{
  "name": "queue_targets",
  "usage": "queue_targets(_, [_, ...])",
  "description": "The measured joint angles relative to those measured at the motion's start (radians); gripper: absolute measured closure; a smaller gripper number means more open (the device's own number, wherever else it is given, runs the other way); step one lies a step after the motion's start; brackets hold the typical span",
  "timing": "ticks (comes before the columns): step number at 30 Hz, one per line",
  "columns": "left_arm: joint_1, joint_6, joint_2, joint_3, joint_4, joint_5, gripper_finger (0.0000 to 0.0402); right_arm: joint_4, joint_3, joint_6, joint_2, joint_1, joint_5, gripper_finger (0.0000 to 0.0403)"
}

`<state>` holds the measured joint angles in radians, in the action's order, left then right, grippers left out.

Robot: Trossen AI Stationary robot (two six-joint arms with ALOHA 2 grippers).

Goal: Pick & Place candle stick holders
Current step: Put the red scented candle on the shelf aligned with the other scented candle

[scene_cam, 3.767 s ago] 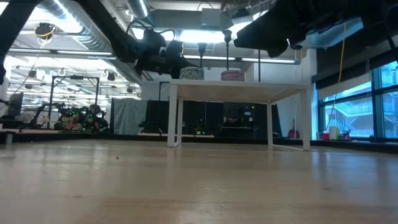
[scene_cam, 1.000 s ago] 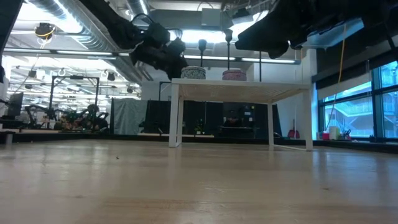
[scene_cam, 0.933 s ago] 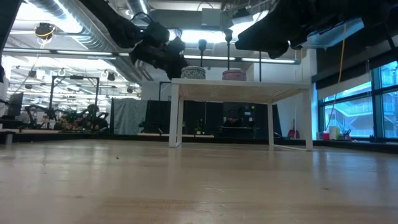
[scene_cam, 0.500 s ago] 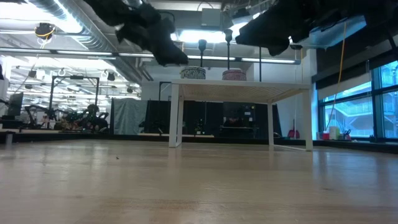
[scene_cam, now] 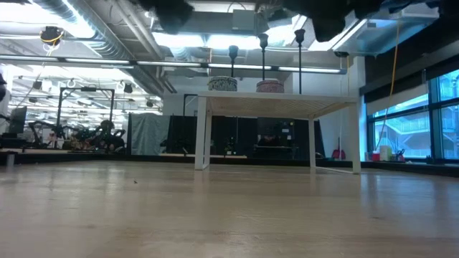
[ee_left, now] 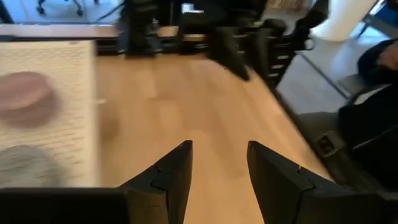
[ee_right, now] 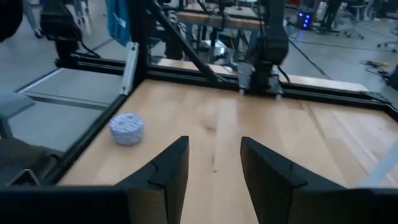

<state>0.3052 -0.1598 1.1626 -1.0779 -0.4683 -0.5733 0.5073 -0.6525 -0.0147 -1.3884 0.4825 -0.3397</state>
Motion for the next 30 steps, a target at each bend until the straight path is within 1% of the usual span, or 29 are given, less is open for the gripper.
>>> queue_targets(3, [-0.130, 0.100, -0.076, 0.080, 0.051, 0.095, 0.0254, 0.017, 0.000, -0.021, 0.000, 0.020, 0.000, 0.0254])
queue_targets(8, [-0.351, 0.253, -0.176, 0.225, 0.148, 0.300, 0.0252, 0.064, 0.000, -0.057, -0.021, 0.055, 0.000, 0.0254])
queue_targets(10, [-0.434, 0.321, -0.194, 0.285, 0.213, 0.360, 0.0252, 0.104, -0.003, -0.069, -0.046, 0.066, 0.001, 0.0254])
queue_targets(14, [-0.616, 0.442, -0.198, 0.393, 0.340, 0.489, 0.0254, 0.093, -0.064, -0.090, -0.123, 0.084, 0.000, 0.0254])
queue_targets(18, [-0.795, 0.547, -0.161, 0.472, 0.451, 0.652, 0.0252, 0.038, -0.163, -0.130, -0.222, 0.089, 0.004, 0.0254])
queue_targets(21, [-0.922, 0.650, -0.109, 0.494, 0.498, 0.755, 0.0252, -0.026, -0.236, -0.165, -0.287, 0.088, 0.003, 0.0254])
queue_targets(25, [-1.057, 0.848, -0.013, 0.494, 0.509, 0.822, 0.0256, -0.089, -0.301, -0.161, -0.345, 0.088, 0.025, 0.0254])
queue_targets(28, [-1.117, 0.973, 0.061, 0.494, 0.533, 0.836, 0.0256, -0.104, -0.314, -0.132, -0.354, 0.078, 0.052, 0.0254])
queue_targets(30, [-1.139, 1.028, 0.113, 0.494, 0.572, 0.838, 0.0256, -0.115, -0.314, -0.123, -0.354, 0.067, 0.056, 0.0254])
